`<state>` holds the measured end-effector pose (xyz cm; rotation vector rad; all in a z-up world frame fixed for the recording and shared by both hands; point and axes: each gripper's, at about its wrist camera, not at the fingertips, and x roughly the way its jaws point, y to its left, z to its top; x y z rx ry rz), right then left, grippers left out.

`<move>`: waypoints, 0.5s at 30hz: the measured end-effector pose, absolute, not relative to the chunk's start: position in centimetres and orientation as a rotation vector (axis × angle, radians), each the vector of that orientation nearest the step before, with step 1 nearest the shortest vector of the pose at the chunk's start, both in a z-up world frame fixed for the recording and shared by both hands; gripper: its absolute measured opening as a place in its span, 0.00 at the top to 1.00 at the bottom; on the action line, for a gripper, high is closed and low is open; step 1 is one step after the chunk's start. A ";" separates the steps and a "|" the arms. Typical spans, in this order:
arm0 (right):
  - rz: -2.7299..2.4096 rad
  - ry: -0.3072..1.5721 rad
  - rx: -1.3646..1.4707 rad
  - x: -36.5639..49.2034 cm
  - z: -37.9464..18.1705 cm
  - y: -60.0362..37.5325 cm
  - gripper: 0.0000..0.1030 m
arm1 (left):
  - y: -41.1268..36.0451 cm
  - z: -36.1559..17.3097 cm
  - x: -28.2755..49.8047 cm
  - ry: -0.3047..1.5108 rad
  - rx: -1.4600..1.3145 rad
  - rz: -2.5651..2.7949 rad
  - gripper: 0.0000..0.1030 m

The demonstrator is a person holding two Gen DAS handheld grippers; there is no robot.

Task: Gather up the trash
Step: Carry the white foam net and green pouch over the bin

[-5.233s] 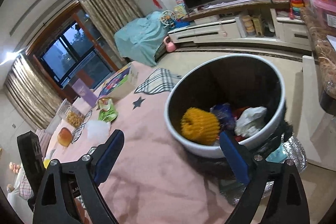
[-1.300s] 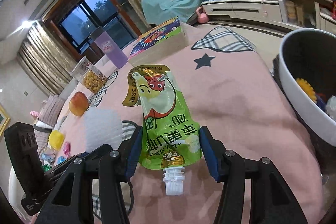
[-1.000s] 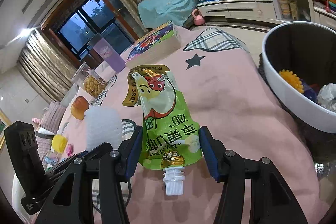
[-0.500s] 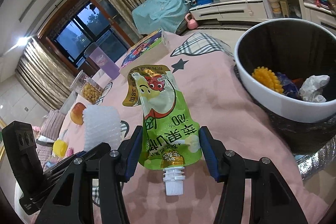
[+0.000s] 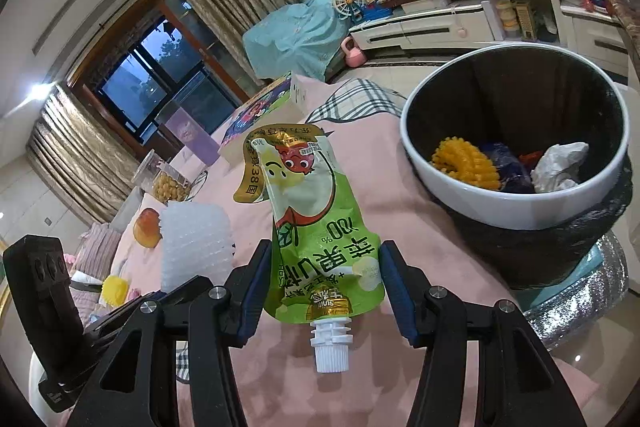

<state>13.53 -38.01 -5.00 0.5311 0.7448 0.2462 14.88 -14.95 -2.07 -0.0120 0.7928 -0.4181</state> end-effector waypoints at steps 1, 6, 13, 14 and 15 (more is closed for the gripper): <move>0.244 0.743 0.532 13.4 -5.0 -38.1 0.47 | -15.1 -2.0 14.8 0.791 -0.009 -0.422 0.80; 0.231 0.732 0.535 13.0 -4.6 -38.4 0.47 | -16.0 -1.6 14.7 0.782 0.004 -0.440 0.80; 0.209 0.714 0.545 12.2 -4.2 -39.6 0.47 | -17.7 -1.0 14.7 0.775 0.024 -0.473 0.80; 0.204 0.711 0.546 12.0 -4.1 -39.5 0.47 | -18.0 -1.0 14.8 0.774 0.027 -0.477 0.80; 0.201 0.707 0.549 11.9 -4.0 -39.7 0.47 | -18.3 -0.9 14.8 0.774 0.029 -0.481 0.80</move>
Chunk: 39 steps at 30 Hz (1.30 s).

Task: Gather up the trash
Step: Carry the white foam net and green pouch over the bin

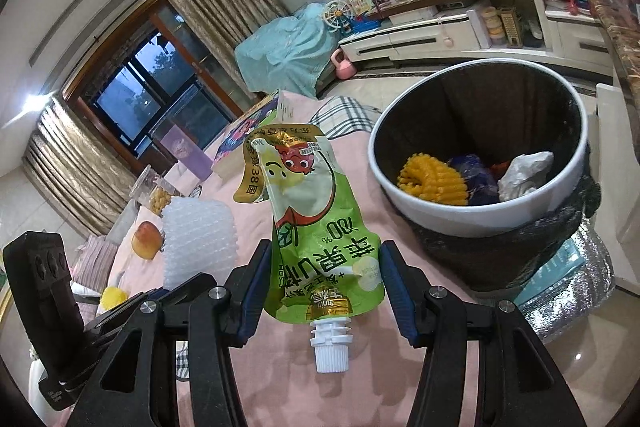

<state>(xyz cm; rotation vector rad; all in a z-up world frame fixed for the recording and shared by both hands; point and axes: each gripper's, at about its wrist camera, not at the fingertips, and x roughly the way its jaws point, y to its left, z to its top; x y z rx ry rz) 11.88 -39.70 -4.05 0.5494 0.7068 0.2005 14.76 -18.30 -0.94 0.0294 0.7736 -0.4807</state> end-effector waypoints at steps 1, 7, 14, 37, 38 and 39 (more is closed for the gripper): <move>0.198 0.705 0.550 11.8 -4.0 -40.0 0.47 | -18.5 -0.9 14.8 0.773 0.031 -0.485 0.80; 0.173 0.691 0.560 11.4 -3.8 -41.1 0.47 | -20.1 -0.4 14.9 0.765 0.045 -0.512 0.80; 0.148 0.684 0.570 11.0 -3.7 -42.2 0.47 | -21.8 -0.2 15.1 0.761 0.059 -0.543 0.80; 0.074 0.671 0.585 11.0 -3.2 -46.0 0.47 | -26.4 -0.1 16.1 0.764 0.105 -0.603 0.80; 0.071 0.670 0.585 11.1 -3.2 -46.2 0.47 | -26.6 -0.1 16.2 0.764 0.108 -0.605 0.80; 0.067 0.669 0.584 11.1 -3.1 -46.4 0.47 | -26.7 0.0 16.2 0.763 0.110 -0.607 0.80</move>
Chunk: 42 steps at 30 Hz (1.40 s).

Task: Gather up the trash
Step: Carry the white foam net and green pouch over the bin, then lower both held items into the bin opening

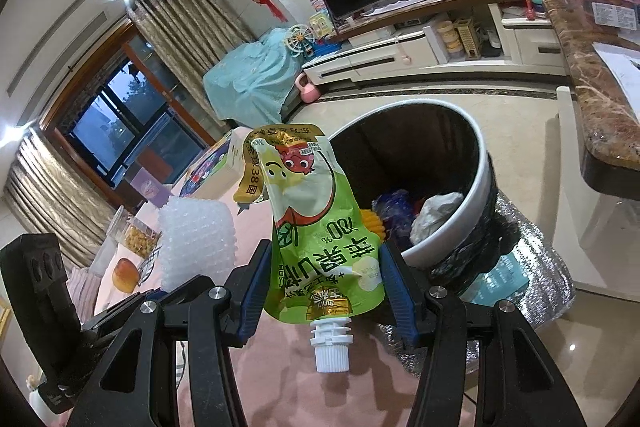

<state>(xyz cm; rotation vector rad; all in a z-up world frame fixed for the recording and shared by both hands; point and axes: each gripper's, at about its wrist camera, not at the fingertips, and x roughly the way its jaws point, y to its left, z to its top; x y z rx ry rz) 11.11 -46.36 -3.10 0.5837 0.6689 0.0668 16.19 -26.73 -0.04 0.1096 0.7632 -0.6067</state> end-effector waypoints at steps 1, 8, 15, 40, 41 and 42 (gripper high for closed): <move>0.064 0.669 0.583 11.2 -3.0 -46.5 0.47 | -26.9 0.0 16.3 0.763 0.112 -0.608 0.80; 0.044 0.675 0.572 11.9 -2.9 -47.6 0.47 | -28.0 0.3 16.8 0.759 0.118 -0.619 0.80; 0.030 0.688 0.576 12.6 -3.0 -48.7 0.47 | -29.3 0.4 17.3 0.760 0.134 -0.629 0.80; 0.023 0.712 0.573 14.5 -2.6 -50.1 0.47 | -32.0 0.5 18.8 0.763 0.168 -0.631 0.80; 0.023 0.713 0.573 14.5 -2.6 -50.1 0.47 | -32.1 0.6 18.9 0.763 0.169 -0.631 0.80; 0.023 0.712 0.574 14.5 -2.6 -50.1 0.47 | -32.3 0.6 19.0 0.764 0.170 -0.630 0.80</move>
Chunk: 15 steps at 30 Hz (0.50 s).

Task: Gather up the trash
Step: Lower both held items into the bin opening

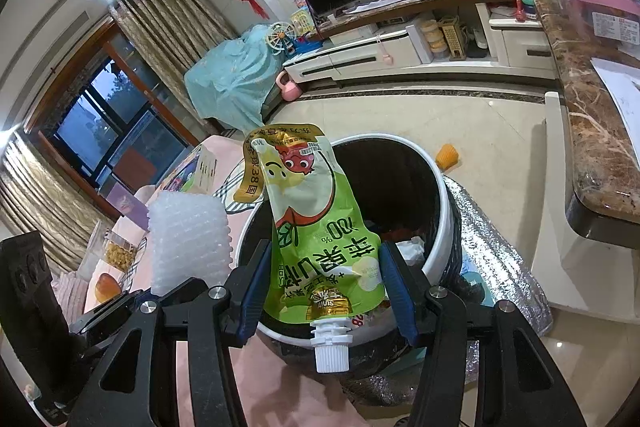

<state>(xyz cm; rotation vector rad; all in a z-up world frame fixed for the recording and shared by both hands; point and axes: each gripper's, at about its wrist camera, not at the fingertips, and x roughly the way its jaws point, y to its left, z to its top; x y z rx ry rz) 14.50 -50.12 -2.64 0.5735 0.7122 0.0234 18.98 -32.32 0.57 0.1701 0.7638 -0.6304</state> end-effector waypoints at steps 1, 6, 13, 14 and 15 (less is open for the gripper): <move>0.023 0.713 0.573 14.5 -2.6 -50.1 0.47 | -32.4 0.6 19.0 0.764 0.171 -0.630 0.80; 0.021 0.716 0.568 14.8 -2.6 -50.0 0.47 | -33.0 0.5 19.4 0.764 0.180 -0.628 0.80; 0.017 0.721 0.573 15.2 -2.7 -50.2 0.47 | -33.2 0.5 19.6 0.766 0.182 -0.629 0.80; 0.017 0.721 0.574 15.2 -2.7 -50.2 0.47 | -33.3 0.5 19.7 0.767 0.183 -0.629 0.80; 0.017 0.722 0.575 15.3 -2.6 -50.3 0.47 | -33.4 0.4 19.9 0.769 0.186 -0.630 0.80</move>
